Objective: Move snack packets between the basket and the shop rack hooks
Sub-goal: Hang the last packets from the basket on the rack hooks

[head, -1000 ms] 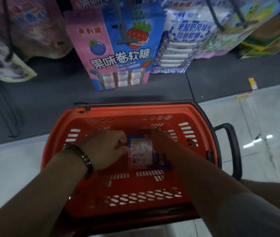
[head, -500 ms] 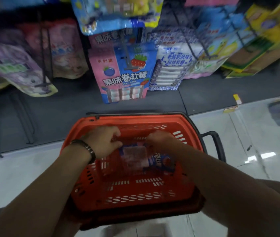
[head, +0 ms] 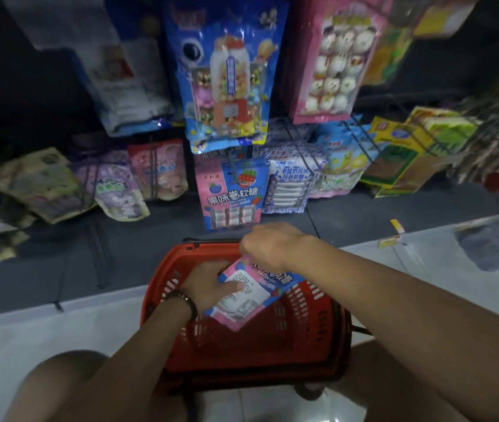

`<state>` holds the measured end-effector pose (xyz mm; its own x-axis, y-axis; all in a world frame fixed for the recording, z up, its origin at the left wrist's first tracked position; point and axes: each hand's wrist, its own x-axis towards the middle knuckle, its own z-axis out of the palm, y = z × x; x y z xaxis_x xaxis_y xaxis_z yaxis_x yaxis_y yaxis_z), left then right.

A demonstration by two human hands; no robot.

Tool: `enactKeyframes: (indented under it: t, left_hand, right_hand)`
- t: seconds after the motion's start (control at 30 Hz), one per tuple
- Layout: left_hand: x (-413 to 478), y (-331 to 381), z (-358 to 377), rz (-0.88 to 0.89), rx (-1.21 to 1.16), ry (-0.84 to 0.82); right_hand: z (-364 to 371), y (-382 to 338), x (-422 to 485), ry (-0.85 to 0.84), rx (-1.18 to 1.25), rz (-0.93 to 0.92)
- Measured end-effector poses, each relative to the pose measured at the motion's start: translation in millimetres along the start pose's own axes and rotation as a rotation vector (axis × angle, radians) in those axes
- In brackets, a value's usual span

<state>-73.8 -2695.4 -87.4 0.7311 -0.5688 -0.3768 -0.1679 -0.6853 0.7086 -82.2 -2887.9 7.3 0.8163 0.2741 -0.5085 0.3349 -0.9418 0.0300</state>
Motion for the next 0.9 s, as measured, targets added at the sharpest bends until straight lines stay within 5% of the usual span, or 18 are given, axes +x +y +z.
enactKeyframes:
  t: [0.1, 0.17, 0.27, 0.3, 0.37, 0.5, 0.63, 0.9]
  left_hand:
    - [-28, 11, 0, 0.008, -0.076, 0.103]
    - [-42, 13, 0, -0.033, -0.217, 0.195]
    - [-64, 15, -2, -0.123, -0.496, 0.276]
    - [-70, 18, -3, -0.146, -0.566, 0.307]
    - [-83, 28, -6, -0.169, -0.638, 0.353]
    - [-105, 53, -12, -0.147, -0.743, 0.344]
    - [-121, 73, -18, -0.087, -0.765, 0.319]
    - [-130, 83, -32, -0.086, -0.763, 0.354]
  right_hand:
    - [-2, 4, -28, 0.255, 0.219, -0.061]
    - [4, 3, -52, 0.644, 0.490, -0.086]
    - [30, 4, -75, 1.160, 0.910, 0.311]
    - [41, 7, -80, 1.163, 1.064, 0.501]
    - [57, 6, -89, 0.895, 1.443, 0.711]
    - [65, -11, -109, 0.465, 1.929, 0.464]
    - [50, -27, -116, 0.483, 2.029, 0.216]
    - [28, -39, -124, 0.646, 1.893, 0.206]
